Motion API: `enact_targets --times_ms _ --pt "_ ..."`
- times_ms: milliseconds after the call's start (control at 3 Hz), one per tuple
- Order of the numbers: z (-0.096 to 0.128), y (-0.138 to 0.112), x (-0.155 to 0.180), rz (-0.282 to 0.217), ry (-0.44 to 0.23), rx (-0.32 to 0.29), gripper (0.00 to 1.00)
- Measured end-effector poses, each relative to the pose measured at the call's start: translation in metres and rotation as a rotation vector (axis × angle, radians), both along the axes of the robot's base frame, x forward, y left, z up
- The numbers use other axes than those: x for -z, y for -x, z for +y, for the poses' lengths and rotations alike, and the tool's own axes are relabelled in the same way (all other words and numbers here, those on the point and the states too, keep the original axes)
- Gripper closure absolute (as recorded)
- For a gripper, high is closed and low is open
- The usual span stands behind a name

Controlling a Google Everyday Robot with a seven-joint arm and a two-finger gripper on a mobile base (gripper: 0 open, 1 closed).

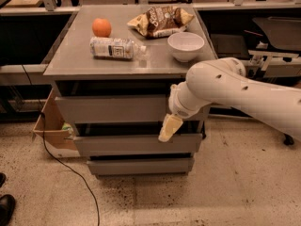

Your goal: Open top drawer

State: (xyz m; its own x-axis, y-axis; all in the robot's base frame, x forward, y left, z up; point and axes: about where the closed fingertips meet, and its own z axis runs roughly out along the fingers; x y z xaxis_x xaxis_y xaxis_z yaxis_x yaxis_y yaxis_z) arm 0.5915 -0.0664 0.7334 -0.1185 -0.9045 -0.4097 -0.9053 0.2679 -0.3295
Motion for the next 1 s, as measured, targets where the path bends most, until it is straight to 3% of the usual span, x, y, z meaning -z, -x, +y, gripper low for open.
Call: enact_targets --times_ms 1000 --pt "0.018 -0.057 0.034 0.01 -0.104 0.034 0.0"
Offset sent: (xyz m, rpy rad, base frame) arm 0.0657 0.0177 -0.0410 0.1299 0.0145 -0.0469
